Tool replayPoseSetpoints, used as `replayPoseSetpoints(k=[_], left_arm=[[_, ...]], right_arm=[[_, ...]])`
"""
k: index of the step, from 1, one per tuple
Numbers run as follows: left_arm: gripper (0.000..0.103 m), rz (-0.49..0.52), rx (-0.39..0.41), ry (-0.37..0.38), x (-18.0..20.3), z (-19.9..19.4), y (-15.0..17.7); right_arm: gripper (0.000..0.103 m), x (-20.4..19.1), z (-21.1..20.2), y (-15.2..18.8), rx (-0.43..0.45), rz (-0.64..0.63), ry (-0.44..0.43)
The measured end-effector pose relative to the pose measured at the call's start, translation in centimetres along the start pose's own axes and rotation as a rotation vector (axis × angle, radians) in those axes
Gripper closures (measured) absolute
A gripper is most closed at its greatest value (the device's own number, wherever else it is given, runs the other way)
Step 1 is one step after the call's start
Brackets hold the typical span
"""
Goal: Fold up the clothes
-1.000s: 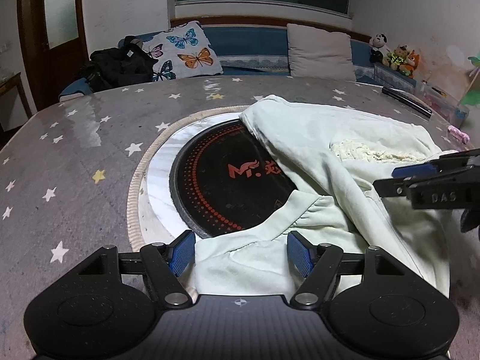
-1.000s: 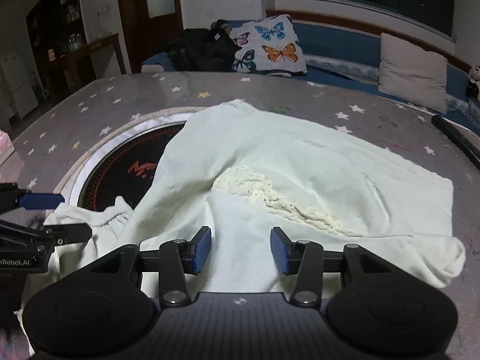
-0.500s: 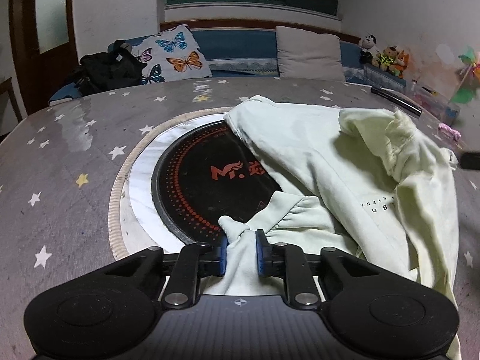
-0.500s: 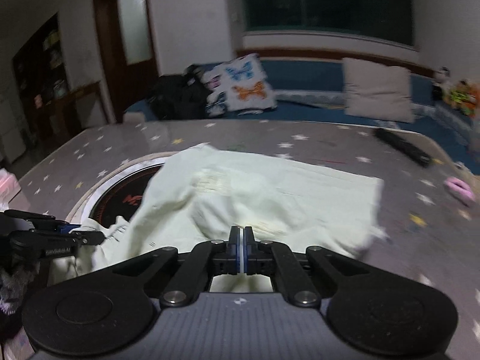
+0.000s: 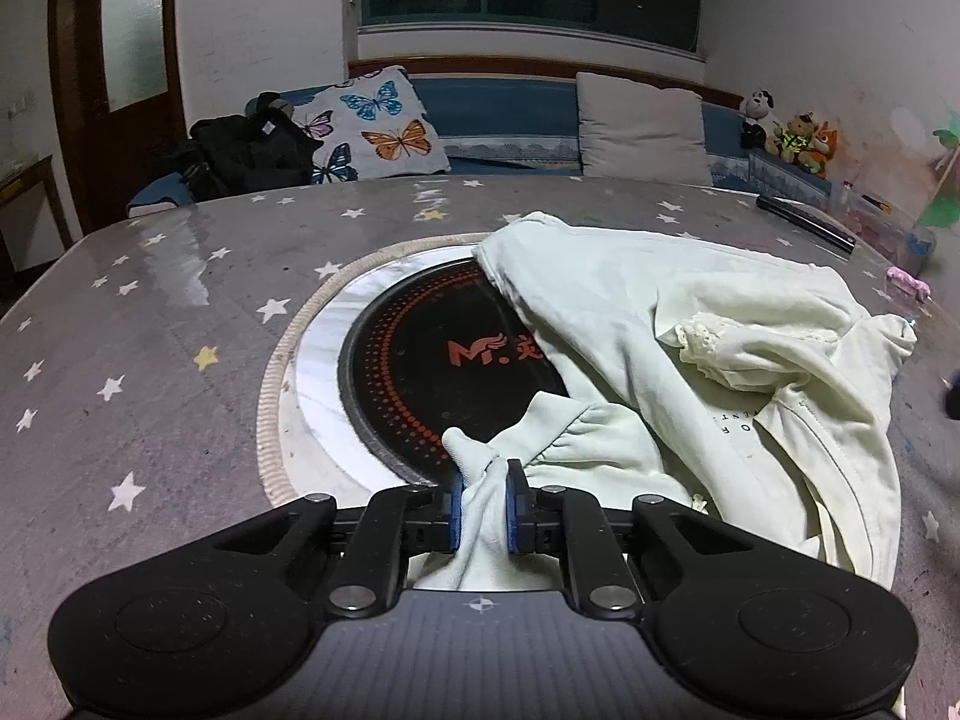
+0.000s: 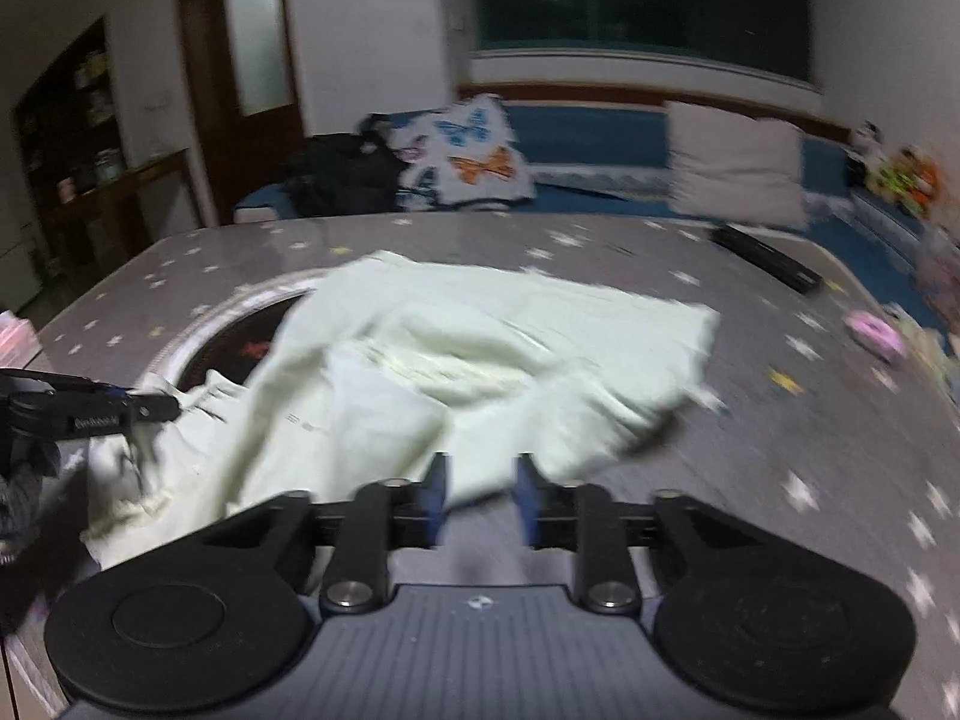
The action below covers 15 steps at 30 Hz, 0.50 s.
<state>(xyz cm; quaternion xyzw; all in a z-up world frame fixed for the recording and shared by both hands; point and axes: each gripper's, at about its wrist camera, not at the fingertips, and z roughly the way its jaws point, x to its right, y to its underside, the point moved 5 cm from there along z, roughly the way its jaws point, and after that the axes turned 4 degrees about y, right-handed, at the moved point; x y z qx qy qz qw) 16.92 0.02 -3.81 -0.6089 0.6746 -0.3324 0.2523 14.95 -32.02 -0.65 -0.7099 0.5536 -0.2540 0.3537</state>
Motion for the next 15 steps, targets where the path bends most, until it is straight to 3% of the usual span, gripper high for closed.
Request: replayPoseSetpoints(k=[2,4,9,11,13,15], left_arm=[[0.089,-0.005,0.003,-0.002,-0.1,-0.3,0.0],[0.089,-0.013,0.006,-0.007,-0.2,-0.5,-0.1],[0.089,-0.034,0.021,-0.013,-0.6,-1.3,-0.1],[0.09,-0.045,0.021,-0.022,-0.9,-1.5,-0.1],[0.09,-0.057,0.022,-0.031,-1.4,-1.7,0.1],[0.091,-0.073,0.022,-0.041,-1.9,-1.9,0.2]], right_arm=[[0.066,-1.7,1.5,-1.0,0.0,-0.038,-0.03],[0.057,-3.5,3.0,-2.0,-0.003,-0.079,-0.06],[0.056,-6.8,7.7,-3.3,-0.029,-0.173,-0.064],[0.061,-7.4,9.3,-3.0,-0.05,-0.199,-0.06],[0.095,-7.3,10.2,-2.7,-0.065,-0.193,-0.046],[0.098,-6.6,9.9,-2.5,-0.065,-0.149,-0.048]])
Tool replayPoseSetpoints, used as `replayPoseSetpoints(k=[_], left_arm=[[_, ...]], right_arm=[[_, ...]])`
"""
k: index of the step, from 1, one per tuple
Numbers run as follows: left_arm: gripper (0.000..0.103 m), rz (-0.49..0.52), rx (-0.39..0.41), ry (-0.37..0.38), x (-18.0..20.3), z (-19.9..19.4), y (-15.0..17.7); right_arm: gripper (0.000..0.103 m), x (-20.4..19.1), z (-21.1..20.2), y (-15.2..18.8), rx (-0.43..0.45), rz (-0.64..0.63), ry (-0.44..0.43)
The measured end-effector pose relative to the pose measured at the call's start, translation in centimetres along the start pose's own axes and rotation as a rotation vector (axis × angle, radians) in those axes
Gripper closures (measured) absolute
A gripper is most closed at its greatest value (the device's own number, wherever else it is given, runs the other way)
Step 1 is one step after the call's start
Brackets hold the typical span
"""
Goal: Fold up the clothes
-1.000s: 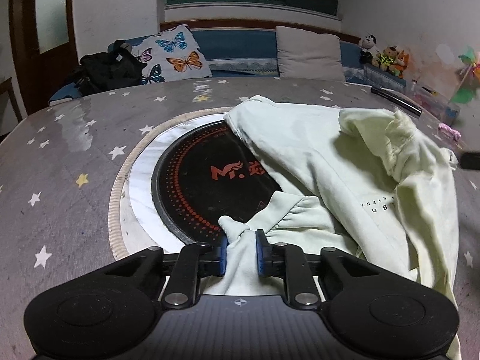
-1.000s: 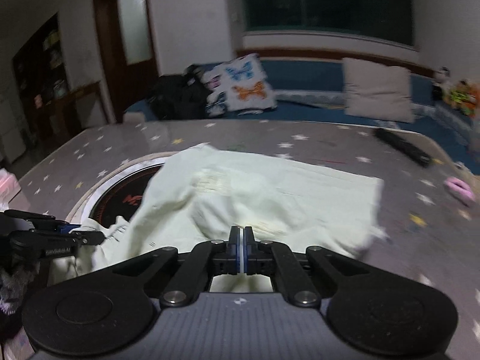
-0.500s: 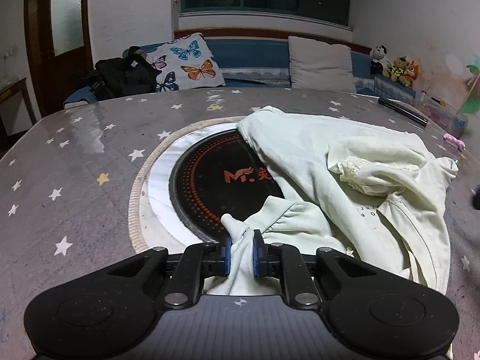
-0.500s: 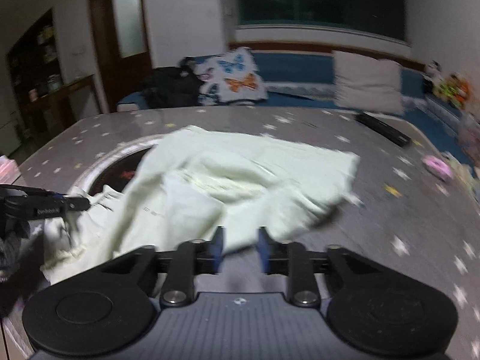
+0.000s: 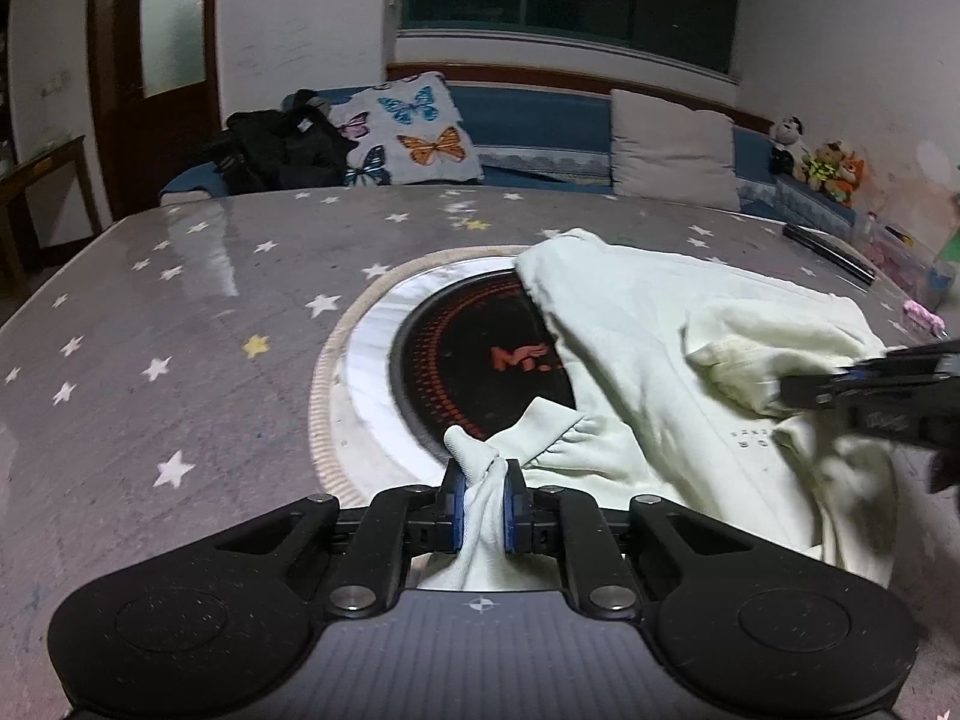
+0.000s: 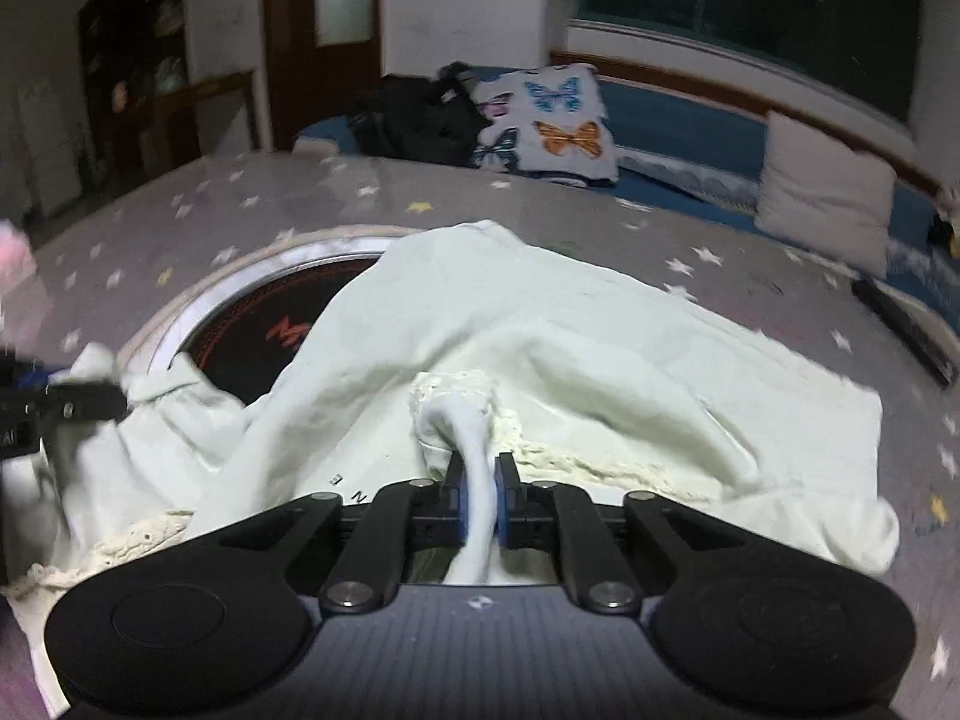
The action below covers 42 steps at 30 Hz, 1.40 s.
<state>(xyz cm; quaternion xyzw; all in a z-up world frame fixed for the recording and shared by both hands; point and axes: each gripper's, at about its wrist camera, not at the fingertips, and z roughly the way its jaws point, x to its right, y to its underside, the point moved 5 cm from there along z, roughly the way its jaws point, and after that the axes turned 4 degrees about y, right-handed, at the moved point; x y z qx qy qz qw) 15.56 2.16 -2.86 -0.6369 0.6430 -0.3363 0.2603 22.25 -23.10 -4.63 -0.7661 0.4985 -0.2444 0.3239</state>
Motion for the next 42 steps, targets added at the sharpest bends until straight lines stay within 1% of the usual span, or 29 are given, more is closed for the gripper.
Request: replayPoseSetpoints(k=[1,3,7,9,12,14,15,17,18,19,20,23,24,25,27,29,30,31,37,39,41,42], left_arm=[[0.091,-0.008,0.0,-0.005,-0.3,-0.1,0.1],[0.091,-0.021,0.005,-0.013,-0.7,-0.6,0.2],[0.091,-0.044,0.018,-0.021,-1.4,-1.9,0.7],[0.091,-0.053,0.024,-0.022,-1.6,-2.6,1.0],[0.091,-0.058,0.023,-0.023,-1.8,-3.7,1.7],[0.091,-0.06,0.012,-0.024,-1.9,-4.1,2.3],[0.091,-0.062,0.005,-0.026,-2.0,-4.2,2.6],[0.091,-0.068,-0.006,-0.03,-2.2,-4.5,3.1],[0.091,-0.072,-0.011,-0.031,-2.3,-4.7,3.4],[0.091,-0.075,-0.013,-0.032,-2.4,-4.9,3.6],[0.091,-0.077,-0.014,-0.033,-2.4,-5.1,3.7],[0.091,-0.086,-0.009,-0.04,-2.5,-5.6,4.0],[0.091,-0.091,-0.008,-0.041,-2.5,-5.7,4.0],[0.091,-0.097,-0.008,-0.041,-2.5,-5.7,4.1],[0.091,-0.1,-0.009,-0.043,-2.4,-5.8,4.2],[0.091,-0.098,-0.01,-0.044,-2.3,-5.9,4.2],[0.091,-0.097,-0.01,-0.044,-2.3,-5.9,4.2],[0.091,-0.097,-0.011,-0.045,-2.3,-5.9,4.2],[0.091,-0.103,-0.018,-0.046,-2.5,-5.8,4.5],[0.091,-0.107,-0.02,-0.048,-2.6,-5.7,4.6],[0.091,-0.11,-0.021,-0.05,-2.7,-5.7,4.6],[0.091,-0.112,-0.021,-0.051,-2.8,-5.7,4.7]], right_arm=[[0.099,0.3,-0.5,0.0,0.01,0.019,-0.003],[0.099,1.5,-3.0,0.2,0.061,0.055,0.007],[0.1,4.3,-8.3,1.7,0.125,0.121,0.049],[0.1,5.5,-10.6,3.2,0.13,0.166,0.074],[0.1,6.7,-13.6,6.4,0.109,0.226,0.097],[0.098,7.1,-14.4,8.6,0.067,0.265,0.114],[0.093,7.3,-14.6,10.0,0.023,0.286,0.115],[0.09,7.6,-15.0,12.2,-0.037,0.303,0.122],[0.087,7.7,-15.1,12.8,-0.051,0.299,0.13],[0.076,7.8,-15.5,13.2,-0.059,0.294,0.14],[0.071,7.9,-15.8,13.2,-0.053,0.287,0.147],[0.063,7.4,-16.7,11.3,0.01,0.215,0.169],[0.054,7.0,-16.8,10.6,0.032,0.19,0.172],[0.047,6.6,-16.8,10.0,0.051,0.167,0.17],[0.046,5.3,-16.1,8.5,0.082,0.11,0.138],[0.042,4.1,-15.4,7.5,0.102,0.059,0.121],[0.033,3.5,-14.9,7.2,0.1,0.035,0.11],[0.028,2.9,-14.0,6.9,0.085,0.002,0.108],[0.028,0.7,-8.9,6.5,-0.009,-0.128,0.131],[0.028,0.6,-8.1,6.8,-0.023,-0.151,0.166],[0.031,1.2,-8.0,7.0,-0.016,-0.155,0.211],[0.032,2.0,-8.5,7.0,-0.002,-0.137,0.251]])
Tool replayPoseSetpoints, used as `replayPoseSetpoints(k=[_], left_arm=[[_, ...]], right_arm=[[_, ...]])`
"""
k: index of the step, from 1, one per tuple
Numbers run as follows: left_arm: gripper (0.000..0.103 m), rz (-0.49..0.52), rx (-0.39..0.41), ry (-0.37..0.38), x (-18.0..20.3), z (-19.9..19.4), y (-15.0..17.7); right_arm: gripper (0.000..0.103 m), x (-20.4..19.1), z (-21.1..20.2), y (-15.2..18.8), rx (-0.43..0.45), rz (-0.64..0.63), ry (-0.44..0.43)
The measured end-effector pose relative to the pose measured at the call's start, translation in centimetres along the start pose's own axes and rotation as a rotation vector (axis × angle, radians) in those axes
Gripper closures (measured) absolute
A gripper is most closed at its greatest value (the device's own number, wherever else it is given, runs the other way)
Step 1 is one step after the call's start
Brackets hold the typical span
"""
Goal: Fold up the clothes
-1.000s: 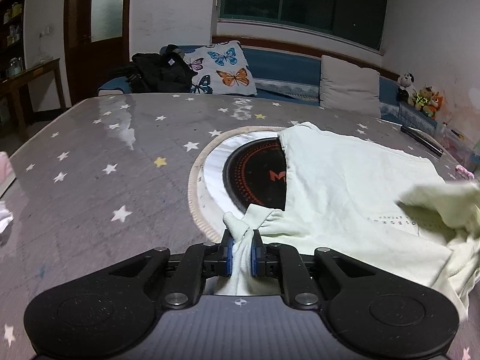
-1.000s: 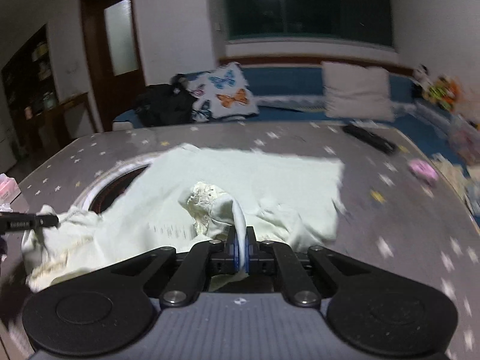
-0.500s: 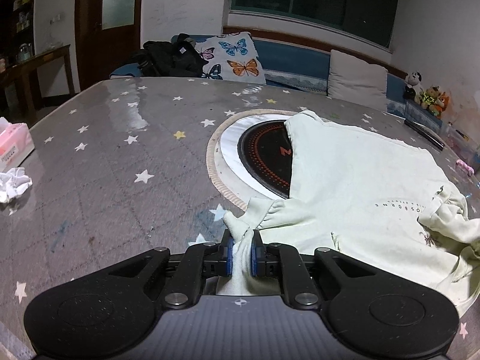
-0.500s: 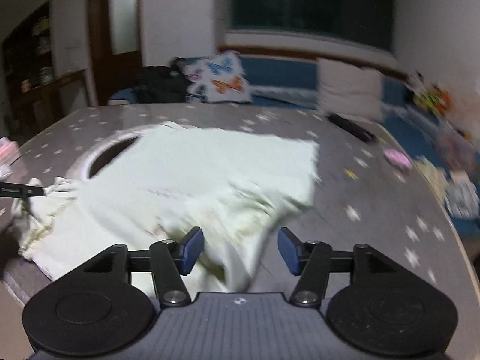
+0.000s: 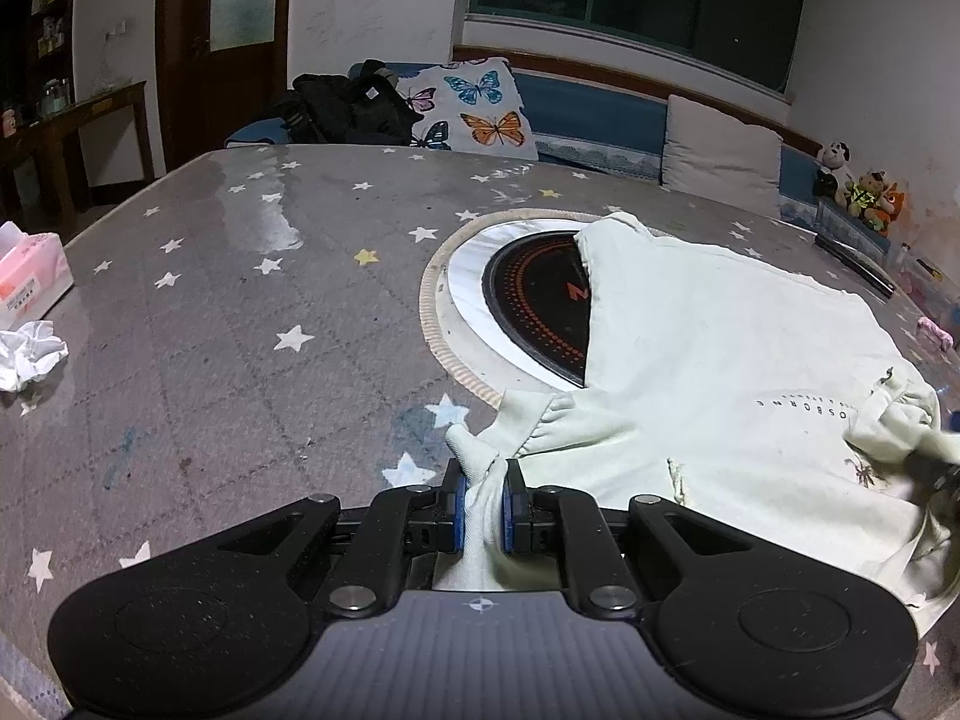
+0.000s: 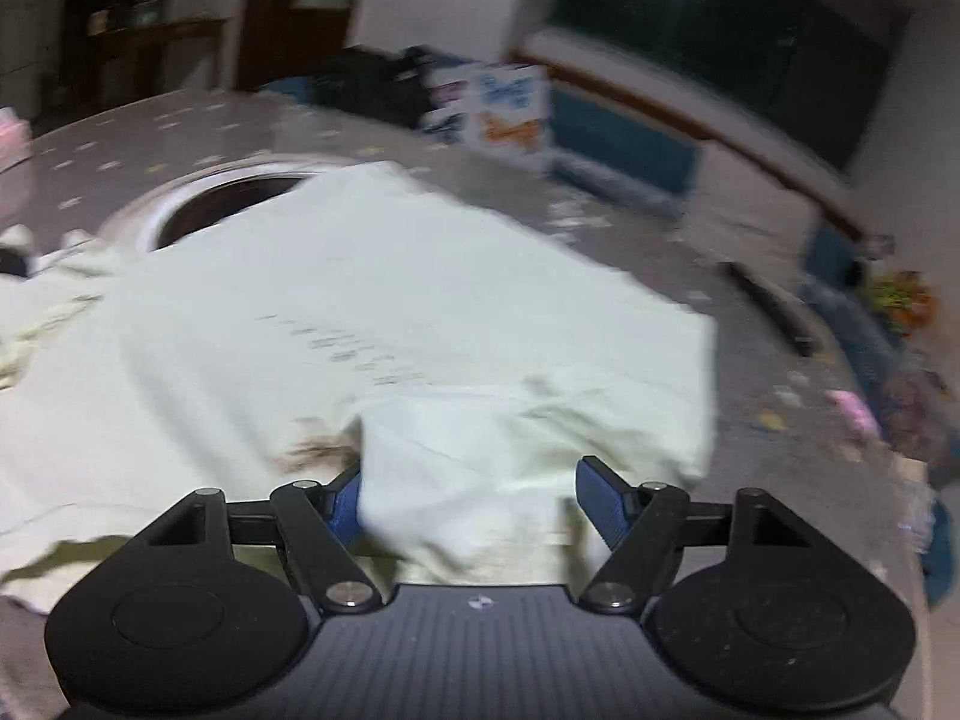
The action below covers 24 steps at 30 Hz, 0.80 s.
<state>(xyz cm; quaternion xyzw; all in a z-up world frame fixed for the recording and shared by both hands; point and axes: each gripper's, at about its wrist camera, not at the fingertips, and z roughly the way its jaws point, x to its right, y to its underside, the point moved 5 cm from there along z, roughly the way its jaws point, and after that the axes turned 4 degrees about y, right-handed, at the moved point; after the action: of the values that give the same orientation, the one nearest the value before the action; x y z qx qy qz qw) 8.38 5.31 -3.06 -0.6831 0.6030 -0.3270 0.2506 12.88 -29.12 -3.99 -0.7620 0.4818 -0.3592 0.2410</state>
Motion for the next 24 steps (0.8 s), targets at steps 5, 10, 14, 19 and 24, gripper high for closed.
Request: replayPoseSetpoints(k=[5,10,14,19,24], left_arm=[[0.091,-0.004,0.0,0.002,-0.2,0.0,0.0],[0.091,-0.006,-0.011,0.0,-0.3,0.3,0.2],[0.091,0.001,-0.015,-0.006,-0.2,0.3,0.2],[0.091,0.007,-0.005,-0.022,-0.3,0.1,0.1],[0.091,-0.009,-0.017,-0.049,-0.9,-0.1,0.3]], right_arm=[[0.032,5.7,-2.6,1.8,0.029,0.152,0.204],[0.032,10.7,-5.6,6.8,-0.046,0.333,0.357],[0.032,12.1,-7.0,10.1,-0.094,0.422,0.38],[0.032,11.7,-8.1,8.5,0.007,0.44,0.268],[0.033,10.3,-4.6,6.4,0.026,0.427,0.072]])
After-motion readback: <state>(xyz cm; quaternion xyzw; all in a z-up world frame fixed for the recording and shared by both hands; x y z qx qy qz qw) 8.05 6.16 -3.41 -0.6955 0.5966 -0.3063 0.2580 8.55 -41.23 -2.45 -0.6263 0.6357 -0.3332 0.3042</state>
